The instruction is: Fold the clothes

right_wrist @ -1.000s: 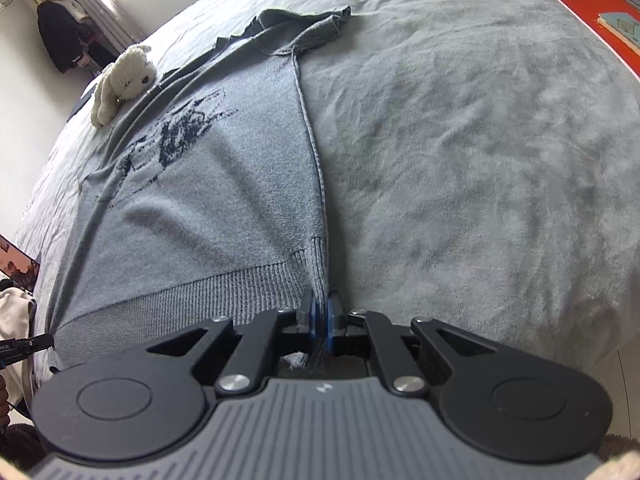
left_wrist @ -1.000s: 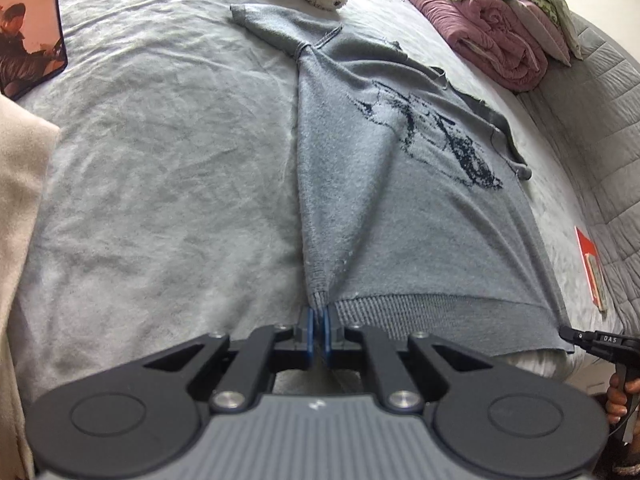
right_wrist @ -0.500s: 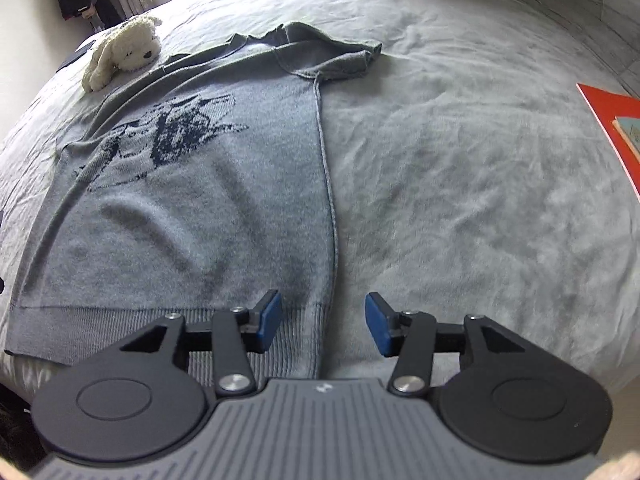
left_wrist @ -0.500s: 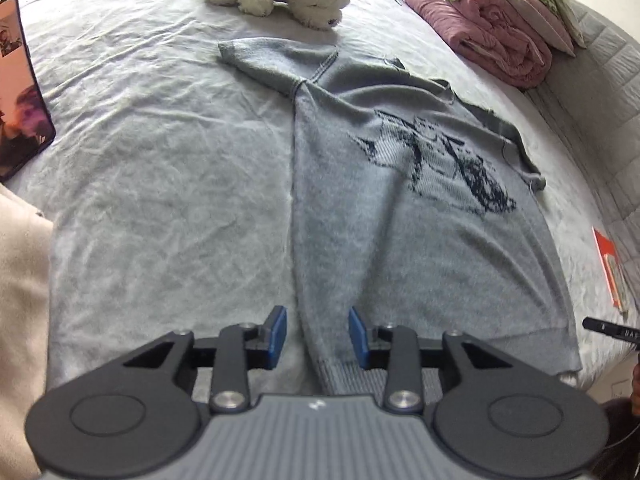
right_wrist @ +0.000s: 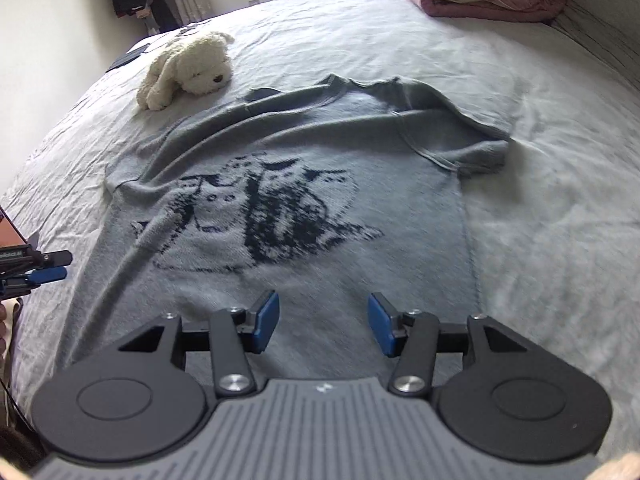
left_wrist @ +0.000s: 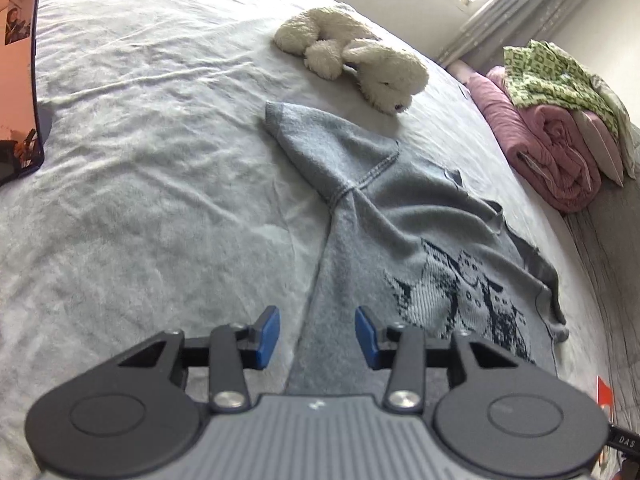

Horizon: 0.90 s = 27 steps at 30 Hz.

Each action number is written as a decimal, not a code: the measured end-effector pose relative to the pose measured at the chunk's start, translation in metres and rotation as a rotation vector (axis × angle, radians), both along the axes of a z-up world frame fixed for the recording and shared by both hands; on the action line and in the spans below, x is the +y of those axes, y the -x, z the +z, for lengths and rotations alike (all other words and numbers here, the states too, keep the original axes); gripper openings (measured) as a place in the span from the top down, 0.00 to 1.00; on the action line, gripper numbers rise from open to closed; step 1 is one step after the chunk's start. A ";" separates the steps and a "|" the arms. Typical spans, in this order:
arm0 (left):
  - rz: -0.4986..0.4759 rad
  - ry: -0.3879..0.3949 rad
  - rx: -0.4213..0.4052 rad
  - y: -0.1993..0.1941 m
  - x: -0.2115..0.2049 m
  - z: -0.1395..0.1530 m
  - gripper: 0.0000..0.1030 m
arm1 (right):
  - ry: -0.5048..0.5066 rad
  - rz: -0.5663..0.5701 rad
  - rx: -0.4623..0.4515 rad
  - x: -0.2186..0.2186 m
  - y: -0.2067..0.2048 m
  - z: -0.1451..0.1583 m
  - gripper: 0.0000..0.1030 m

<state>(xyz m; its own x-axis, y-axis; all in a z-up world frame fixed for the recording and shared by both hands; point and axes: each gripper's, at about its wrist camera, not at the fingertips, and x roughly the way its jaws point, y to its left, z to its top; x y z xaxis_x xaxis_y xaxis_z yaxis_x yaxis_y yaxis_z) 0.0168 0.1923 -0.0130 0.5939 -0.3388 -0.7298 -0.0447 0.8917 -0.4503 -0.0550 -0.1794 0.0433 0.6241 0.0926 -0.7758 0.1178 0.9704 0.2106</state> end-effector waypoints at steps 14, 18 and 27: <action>0.105 -0.099 0.041 -0.045 0.009 -0.010 0.59 | -0.160 0.296 -0.126 0.147 -0.159 -0.011 0.48; 0.131 -0.067 0.063 -0.054 0.016 -0.013 0.59 | -0.200 0.386 -0.157 0.184 -0.198 -0.021 0.48; 0.134 -0.093 0.053 -0.058 0.018 -0.019 0.61 | -0.067 0.482 -0.231 0.225 -0.219 -0.074 0.75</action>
<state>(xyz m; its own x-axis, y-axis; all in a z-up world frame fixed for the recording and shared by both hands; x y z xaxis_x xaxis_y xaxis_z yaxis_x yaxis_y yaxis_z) 0.0750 0.2107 -0.0317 0.5889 -0.1893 -0.7857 -0.1871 0.9138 -0.3604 0.1643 0.0455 -0.0308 0.6525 0.4551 -0.6059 -0.3943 0.8867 0.2415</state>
